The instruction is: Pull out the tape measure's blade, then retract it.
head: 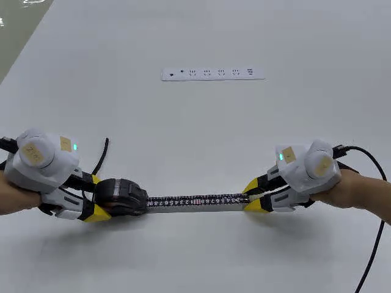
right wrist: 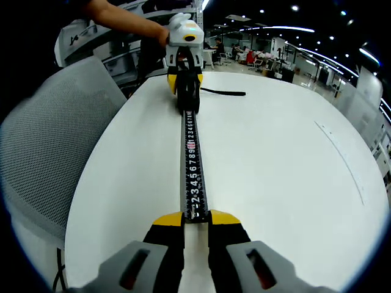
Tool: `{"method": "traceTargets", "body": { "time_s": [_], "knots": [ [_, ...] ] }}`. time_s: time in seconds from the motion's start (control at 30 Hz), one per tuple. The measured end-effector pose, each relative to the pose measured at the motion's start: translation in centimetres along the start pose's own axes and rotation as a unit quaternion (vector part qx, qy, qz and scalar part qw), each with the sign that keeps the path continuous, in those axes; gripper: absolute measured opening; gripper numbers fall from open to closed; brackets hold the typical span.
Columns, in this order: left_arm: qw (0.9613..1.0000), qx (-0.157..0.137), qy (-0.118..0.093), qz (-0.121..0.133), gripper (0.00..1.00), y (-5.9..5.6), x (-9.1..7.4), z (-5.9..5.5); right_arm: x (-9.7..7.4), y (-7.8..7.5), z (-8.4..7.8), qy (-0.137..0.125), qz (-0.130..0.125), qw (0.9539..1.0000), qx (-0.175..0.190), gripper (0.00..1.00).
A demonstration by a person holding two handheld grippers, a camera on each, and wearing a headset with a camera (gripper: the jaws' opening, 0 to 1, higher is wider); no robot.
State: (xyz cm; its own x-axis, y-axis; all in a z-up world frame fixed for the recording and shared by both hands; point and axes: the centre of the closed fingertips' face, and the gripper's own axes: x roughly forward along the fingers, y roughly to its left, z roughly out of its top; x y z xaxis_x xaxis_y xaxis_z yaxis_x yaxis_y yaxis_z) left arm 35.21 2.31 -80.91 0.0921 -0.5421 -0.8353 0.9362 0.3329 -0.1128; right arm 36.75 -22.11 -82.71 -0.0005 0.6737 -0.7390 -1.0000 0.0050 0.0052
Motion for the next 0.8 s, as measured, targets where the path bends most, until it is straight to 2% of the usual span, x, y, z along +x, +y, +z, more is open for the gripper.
{"method": "traceTargets", "body": {
  "time_s": [0.8],
  "knots": [
    [0.9999,0.009,0.011,-0.001,0.3,0.0,0.1,-0.1,-2.2,0.0,-2.5,0.018,-0.009,0.9998,0.009,0.11]
  ]
}}
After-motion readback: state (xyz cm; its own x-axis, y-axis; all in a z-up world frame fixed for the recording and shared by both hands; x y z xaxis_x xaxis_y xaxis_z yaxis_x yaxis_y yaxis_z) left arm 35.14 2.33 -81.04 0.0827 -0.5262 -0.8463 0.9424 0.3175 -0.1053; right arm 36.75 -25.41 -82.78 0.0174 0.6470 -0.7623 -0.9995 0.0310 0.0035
